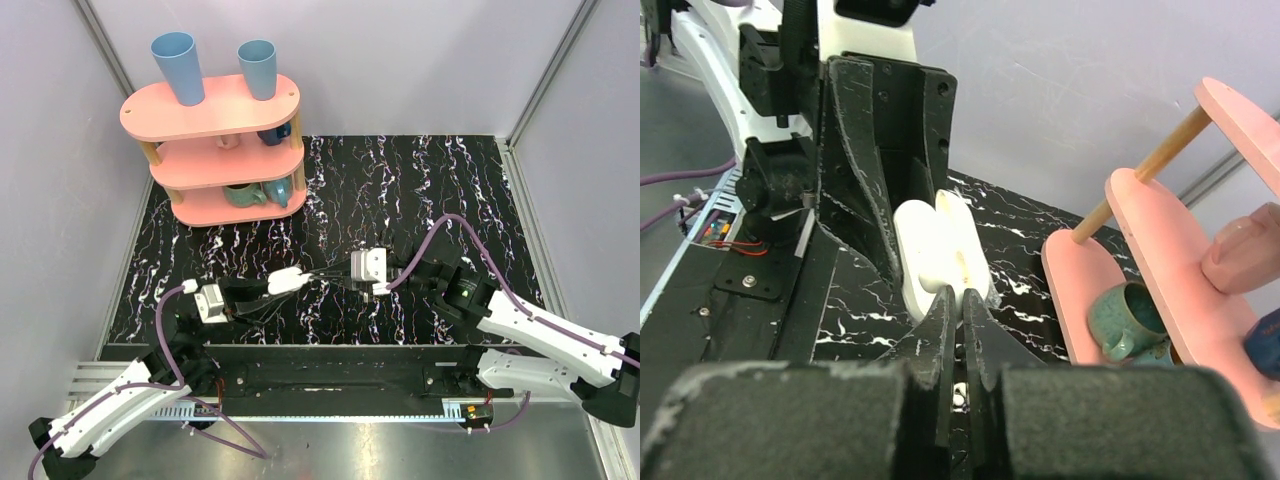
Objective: Insert the wireless bluetooth earbuds into the charging case
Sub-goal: Insert the right earbud into the right side groove of the charging case.
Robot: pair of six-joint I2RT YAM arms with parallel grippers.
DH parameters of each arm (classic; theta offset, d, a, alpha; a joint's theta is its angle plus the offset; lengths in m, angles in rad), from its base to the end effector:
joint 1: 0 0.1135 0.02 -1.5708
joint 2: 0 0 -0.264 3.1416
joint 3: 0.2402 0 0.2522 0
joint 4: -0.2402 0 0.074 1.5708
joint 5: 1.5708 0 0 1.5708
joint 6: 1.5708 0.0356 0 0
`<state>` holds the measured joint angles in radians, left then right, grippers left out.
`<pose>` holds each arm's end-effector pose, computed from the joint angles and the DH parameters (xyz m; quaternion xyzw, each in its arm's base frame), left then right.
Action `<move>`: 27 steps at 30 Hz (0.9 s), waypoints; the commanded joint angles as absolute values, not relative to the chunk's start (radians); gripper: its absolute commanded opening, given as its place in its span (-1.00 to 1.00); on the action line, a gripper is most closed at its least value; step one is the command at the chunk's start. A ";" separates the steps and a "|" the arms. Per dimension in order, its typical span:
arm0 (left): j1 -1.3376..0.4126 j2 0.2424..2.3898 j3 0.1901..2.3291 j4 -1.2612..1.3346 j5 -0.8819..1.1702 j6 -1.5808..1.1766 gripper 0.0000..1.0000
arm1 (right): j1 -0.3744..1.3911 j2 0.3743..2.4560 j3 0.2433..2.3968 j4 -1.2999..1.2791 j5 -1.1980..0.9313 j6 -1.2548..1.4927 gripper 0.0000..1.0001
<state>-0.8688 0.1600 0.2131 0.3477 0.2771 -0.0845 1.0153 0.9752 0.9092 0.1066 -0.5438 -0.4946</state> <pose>0.0574 -0.0830 0.2707 0.3154 0.4614 -0.4466 0.6987 0.1028 0.2006 0.3800 -0.5983 0.3532 0.3586 0.6235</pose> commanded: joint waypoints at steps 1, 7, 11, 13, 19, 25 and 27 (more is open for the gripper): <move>-0.871 0.167 0.219 0.407 0.287 -0.087 -1.00 | 1.048 0.983 0.980 0.075 -0.558 -0.506 -1.00; -0.871 0.156 0.215 0.405 0.287 -0.090 -1.00 | 1.107 1.031 1.005 0.023 -0.485 -0.578 -1.00; -0.871 0.158 0.212 0.410 0.295 -0.094 -1.00 | 1.117 1.058 1.009 0.008 -0.442 -0.607 -1.00; -0.873 0.158 0.213 0.410 0.299 -0.097 -1.00 | 1.118 1.063 1.006 0.011 -0.420 -0.615 -1.00; -0.873 0.147 0.209 0.411 0.305 -0.104 -1.00 | 1.120 1.066 0.996 0.043 -0.385 -0.632 -1.00; -0.871 0.156 0.206 0.414 0.310 -0.106 -1.00 | 1.121 1.051 0.980 0.101 -0.367 -0.626 -1.00; -0.871 0.160 0.206 0.416 0.313 -0.109 -1.00 | 1.120 1.052 0.979 0.103 -0.357 -0.627 -1.00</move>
